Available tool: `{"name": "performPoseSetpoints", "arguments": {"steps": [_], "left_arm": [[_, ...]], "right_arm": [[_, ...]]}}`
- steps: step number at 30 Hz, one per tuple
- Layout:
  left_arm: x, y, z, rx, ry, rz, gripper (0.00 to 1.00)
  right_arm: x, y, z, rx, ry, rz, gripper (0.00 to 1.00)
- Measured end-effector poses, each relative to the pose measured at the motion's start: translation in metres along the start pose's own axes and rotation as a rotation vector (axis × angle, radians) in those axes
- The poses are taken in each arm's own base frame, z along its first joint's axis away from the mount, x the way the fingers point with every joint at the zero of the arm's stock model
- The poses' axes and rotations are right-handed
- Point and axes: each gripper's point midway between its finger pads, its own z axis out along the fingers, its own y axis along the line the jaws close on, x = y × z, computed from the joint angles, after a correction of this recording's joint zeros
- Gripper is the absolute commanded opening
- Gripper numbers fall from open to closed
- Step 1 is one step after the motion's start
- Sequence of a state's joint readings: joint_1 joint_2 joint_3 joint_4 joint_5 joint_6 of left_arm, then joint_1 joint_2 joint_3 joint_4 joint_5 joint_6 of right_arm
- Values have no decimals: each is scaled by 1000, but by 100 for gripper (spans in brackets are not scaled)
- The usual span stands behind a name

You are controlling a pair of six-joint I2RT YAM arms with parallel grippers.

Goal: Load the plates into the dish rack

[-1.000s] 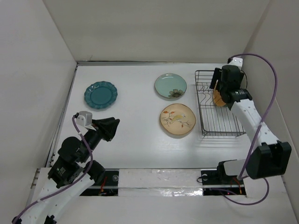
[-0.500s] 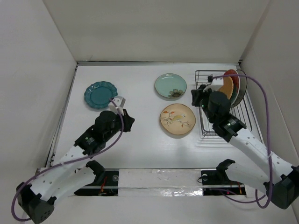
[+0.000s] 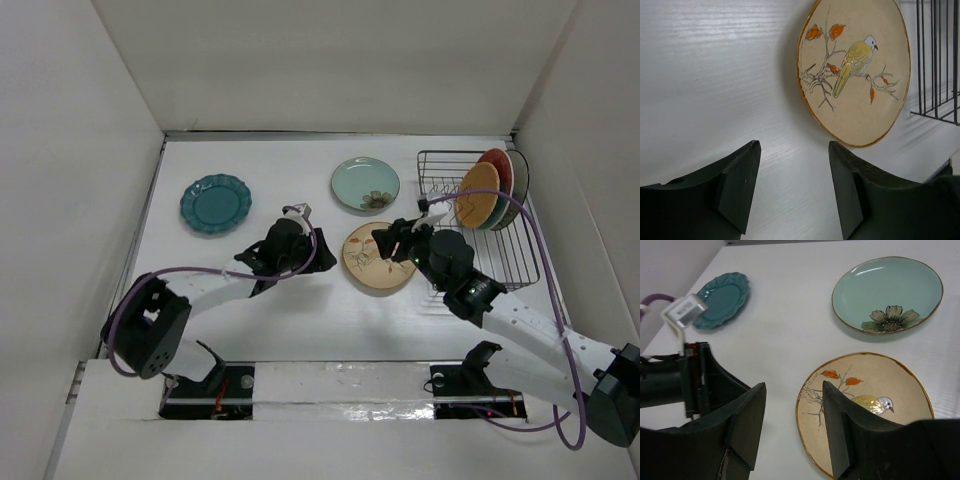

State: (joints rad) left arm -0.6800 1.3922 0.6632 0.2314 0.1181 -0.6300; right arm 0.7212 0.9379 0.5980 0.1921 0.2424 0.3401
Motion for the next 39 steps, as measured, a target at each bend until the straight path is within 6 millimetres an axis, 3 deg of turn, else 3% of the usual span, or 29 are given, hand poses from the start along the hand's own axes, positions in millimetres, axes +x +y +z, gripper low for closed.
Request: {"name": "performPoseSetpoints", "arguments": {"steps": [11,16,23,25,28,31,34,39], "left_arm": [[-4,-17,65,-3,29,-26,47],[10,-4,81,-39,65,-32,42],[4,-12,98,-4,52,-24,26],[4,-13,102,10,49,-25,21],[3,-16,106,36,44,-49,0],[-5,-22,108,77,22,-84,0],[-1,-15,105,76,17,-96,0],[3,-1,80,54,-8,-118,0]], "right_arm": [[-6,16,0,-82,-25,29,54],[-4,18,0,-93,-18,33,54],[-3,19,1,-98,-14,33,53],[-2,19,2,-97,-11,33,53],[-2,19,2,-97,-11,33,53],[-1,19,2,-97,-9,32,53],[1,18,3,-94,-4,31,53],[4,18,5,-91,5,29,52]]}}
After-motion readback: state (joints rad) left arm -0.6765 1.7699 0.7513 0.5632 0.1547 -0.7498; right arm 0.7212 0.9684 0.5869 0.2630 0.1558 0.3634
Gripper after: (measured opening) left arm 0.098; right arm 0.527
